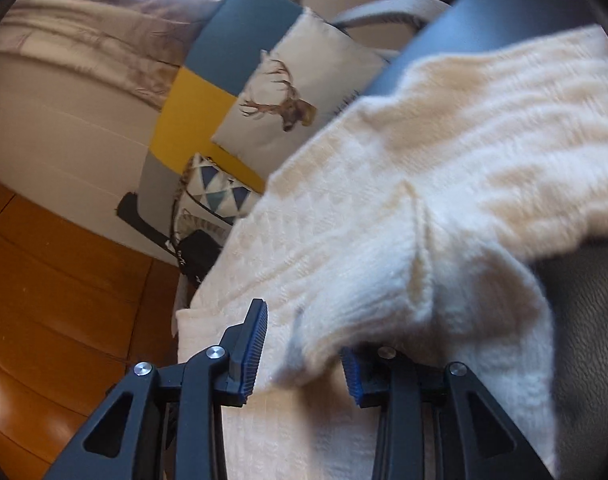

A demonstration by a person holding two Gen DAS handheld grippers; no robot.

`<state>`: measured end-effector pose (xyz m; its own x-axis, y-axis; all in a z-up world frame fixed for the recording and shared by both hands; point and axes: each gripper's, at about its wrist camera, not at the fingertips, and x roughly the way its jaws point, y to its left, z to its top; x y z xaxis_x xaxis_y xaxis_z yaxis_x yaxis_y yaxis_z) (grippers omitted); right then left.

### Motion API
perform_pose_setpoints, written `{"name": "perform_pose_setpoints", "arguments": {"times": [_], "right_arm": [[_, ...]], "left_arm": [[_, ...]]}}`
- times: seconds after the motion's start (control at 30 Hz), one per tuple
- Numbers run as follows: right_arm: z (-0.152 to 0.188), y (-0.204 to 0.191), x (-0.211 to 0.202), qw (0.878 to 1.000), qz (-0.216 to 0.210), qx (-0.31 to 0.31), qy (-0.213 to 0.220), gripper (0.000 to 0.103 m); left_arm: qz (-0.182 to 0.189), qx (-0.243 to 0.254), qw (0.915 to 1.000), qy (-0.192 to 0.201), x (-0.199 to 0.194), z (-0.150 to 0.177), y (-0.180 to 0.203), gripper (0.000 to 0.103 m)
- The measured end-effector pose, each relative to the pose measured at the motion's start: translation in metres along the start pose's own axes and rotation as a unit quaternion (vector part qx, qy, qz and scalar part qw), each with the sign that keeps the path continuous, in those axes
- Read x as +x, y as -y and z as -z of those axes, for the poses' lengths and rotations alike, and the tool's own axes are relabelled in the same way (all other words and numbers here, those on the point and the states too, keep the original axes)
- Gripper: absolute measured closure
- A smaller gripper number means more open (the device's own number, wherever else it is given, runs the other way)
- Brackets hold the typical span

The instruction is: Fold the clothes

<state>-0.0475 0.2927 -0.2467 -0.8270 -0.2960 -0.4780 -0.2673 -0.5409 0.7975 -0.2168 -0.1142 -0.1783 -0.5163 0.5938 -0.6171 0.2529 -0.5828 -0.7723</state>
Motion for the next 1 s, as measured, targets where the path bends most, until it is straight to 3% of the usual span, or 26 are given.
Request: {"name": "perform_pose_setpoints", "arguments": {"times": [0.13,0.23,0.3,0.37,0.43,0.47,0.57,0.67,0.77,0.83,0.9,1.0], "right_arm": [[-0.007,0.007,0.012,0.997,0.0,0.061,-0.036,0.067],[-0.008,0.018,0.013,0.991,-0.065,0.103,-0.048,0.068],[-0.008,0.02,0.015,0.988,-0.087,0.118,-0.052,0.069],[-0.009,0.019,0.02,0.99,-0.044,0.109,-0.077,0.072],[-0.008,0.011,0.024,0.993,-0.002,0.066,-0.097,0.086],[-0.009,0.005,0.021,0.995,0.024,0.048,-0.086,0.097],[-0.012,-0.014,0.014,0.993,0.101,-0.005,-0.053,0.098],[-0.021,-0.058,0.006,0.991,0.101,-0.09,-0.02,0.098],[-0.03,-0.107,-0.006,0.975,0.116,-0.187,0.015,0.098],[-0.038,-0.102,0.01,0.964,0.168,-0.205,0.005,0.098],[-0.04,-0.069,0.03,0.96,0.211,-0.183,-0.031,0.098],[-0.029,-0.041,0.038,0.959,0.225,-0.164,-0.053,0.098]], "left_arm": [[0.001,-0.001,1.0,-0.004,0.002,-0.001,-0.001,0.095],[-0.002,0.003,1.0,-0.003,0.002,-0.001,-0.001,0.095],[-0.004,0.006,1.0,-0.003,0.002,-0.001,0.0,0.095],[-0.006,0.008,1.0,-0.003,0.003,-0.001,0.0,0.095],[-0.004,0.005,1.0,-0.005,0.004,-0.002,0.0,0.095],[-0.004,0.005,1.0,-0.006,0.004,-0.002,0.0,0.095],[-0.004,0.013,0.9999,-0.006,0.004,-0.002,0.003,0.095],[-0.007,0.038,0.9992,0.008,-0.001,0.0,0.012,0.095],[-0.02,0.075,0.9966,0.025,-0.004,0.005,0.023,0.095],[-0.028,0.09,0.9952,0.025,-0.001,0.008,0.025,0.095],[-0.029,0.091,0.9954,0.013,0.003,0.012,0.024,0.095],[-0.039,0.099,0.9942,0.011,0.005,0.017,0.022,0.095]]}}
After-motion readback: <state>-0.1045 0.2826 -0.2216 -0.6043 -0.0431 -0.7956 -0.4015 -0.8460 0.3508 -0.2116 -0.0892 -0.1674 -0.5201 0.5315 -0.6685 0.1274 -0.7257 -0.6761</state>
